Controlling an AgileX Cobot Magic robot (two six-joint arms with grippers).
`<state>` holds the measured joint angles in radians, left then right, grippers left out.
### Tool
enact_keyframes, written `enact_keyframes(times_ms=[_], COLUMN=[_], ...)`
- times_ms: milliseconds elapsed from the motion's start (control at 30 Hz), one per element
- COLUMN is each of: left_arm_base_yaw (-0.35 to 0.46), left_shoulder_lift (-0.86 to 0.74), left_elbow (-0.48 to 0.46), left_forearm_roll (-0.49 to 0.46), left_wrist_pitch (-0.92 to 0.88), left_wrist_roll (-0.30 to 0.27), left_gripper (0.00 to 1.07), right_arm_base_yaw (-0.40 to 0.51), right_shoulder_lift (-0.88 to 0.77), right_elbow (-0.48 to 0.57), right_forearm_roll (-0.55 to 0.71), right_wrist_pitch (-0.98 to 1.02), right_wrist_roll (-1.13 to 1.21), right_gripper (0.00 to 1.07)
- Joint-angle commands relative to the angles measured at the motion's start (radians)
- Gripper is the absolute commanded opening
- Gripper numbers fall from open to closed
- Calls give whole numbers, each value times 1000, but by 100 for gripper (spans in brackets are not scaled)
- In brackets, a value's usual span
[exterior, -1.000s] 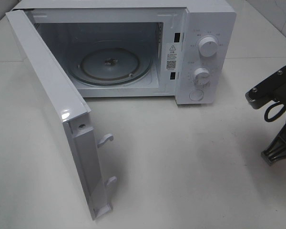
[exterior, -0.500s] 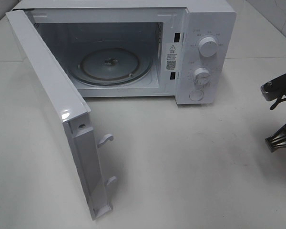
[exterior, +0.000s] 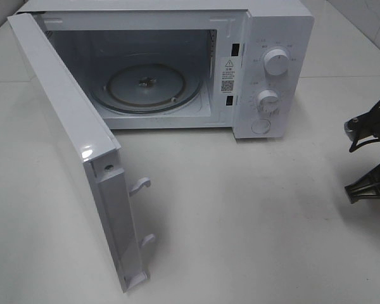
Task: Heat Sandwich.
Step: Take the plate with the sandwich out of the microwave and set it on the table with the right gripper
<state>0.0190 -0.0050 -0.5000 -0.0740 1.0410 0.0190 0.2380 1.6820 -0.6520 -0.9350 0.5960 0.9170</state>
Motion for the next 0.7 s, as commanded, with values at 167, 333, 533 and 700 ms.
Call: enact_keyframes(times_ms=[167,333,533,700], left_arm_base_yaw=[3,3,3,3], left_shoulder_lift=[-26,-26,-26,-26], left_elbow=[4,4,4,4], left_forearm_roll=[-4,-4,-4,-4], left_wrist_pitch=[-7,-7,-7,-7], left_wrist_roll=[0,0,0,0], left_gripper=[98,98,98,98], right_arm_base_yaw=[-7,-7,-7,-7], right_shoulder_lift=[103,150,169,169], right_elbow=[-10,-13,-14,-19], right_forearm_roll=[-91,-109,-120,-120], right_wrist_pitch=[-25,-35,-36,-34], right_wrist_roll=[86,107,115,114], right_gripper=[0,1,2,4])
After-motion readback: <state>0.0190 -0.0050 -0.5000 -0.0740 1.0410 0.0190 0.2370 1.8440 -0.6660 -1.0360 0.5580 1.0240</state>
